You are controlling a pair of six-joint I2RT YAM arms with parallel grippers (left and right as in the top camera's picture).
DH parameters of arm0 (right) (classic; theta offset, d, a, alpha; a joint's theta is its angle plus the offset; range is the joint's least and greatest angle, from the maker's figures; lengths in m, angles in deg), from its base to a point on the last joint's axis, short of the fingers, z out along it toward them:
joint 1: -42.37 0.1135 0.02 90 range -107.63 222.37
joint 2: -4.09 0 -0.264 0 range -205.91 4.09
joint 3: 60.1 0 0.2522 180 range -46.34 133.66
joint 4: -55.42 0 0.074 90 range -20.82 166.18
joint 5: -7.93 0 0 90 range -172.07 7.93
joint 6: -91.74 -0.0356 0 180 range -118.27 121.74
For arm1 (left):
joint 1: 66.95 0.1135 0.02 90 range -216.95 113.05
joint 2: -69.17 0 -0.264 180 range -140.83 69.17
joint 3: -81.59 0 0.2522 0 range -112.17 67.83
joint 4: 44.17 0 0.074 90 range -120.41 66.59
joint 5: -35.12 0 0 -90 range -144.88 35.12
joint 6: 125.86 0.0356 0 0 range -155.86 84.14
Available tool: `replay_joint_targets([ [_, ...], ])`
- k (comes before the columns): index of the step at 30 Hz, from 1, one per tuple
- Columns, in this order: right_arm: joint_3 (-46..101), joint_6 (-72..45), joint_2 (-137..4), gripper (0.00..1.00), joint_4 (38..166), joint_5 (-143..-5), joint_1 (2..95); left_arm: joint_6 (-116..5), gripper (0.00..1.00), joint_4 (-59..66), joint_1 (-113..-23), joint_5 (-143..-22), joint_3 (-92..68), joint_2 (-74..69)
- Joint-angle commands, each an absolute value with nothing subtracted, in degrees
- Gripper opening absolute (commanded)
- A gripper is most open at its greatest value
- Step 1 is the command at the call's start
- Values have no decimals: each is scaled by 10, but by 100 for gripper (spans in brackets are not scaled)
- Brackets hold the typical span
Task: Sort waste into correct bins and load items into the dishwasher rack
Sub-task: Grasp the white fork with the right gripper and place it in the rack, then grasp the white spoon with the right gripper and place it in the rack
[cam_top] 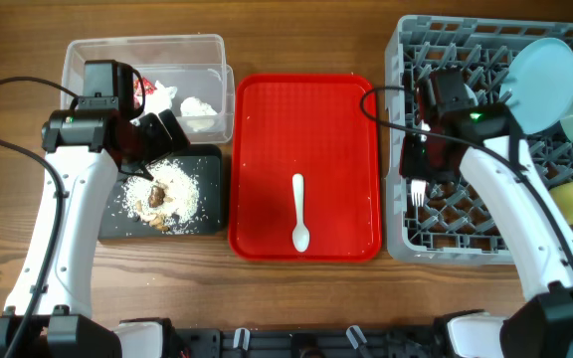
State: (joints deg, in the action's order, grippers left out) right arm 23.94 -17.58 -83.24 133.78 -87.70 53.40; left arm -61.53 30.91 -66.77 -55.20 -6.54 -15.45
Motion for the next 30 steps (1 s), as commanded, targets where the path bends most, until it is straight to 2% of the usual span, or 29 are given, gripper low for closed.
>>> replay_joint_targets([
  [1, 217, -165, -840, 15, 1324, -885, 533, -620, 100, 309, -665, -555, -67, -144],
  [2, 218, -164, -839, 33, 1318, -885, 533, -620, 100, 309, -665, -555, -67, -144],
  [3, 222, -162, -839, 41, 1318, -885, 533, -620, 100, 309, -665, -555, -67, -144],
  [5, 246, -162, -832, 45, 1318, -887, 533, -620, 100, 310, -665, -555, -67, -144],
  [7, 276, -162, -818, 47, 1320, -867, 534, -620, 100, 309, -665, -555, -67, -144],
  [11, 296, -161, -807, 50, 1281, -737, 582, -620, 100, 309, -665, -555, -67, -144],
  [16, 291, -185, -858, 59, 1272, -734, 719, -620, 100, 309, -665, -555, -67, -144],
  [20, 291, -260, -968, 59, 1272, -733, 811, -620, 100, 309, -665, -555, -67, -144],
  [23, 291, -315, -1050, 60, 1289, -729, 849, -620, 100, 309, -665, -555, -67, -144],
  [30, 290, -317, -1125, 60, 1294, -709, 881, -620, 100, 309, -665, -555, -67, -144],
])
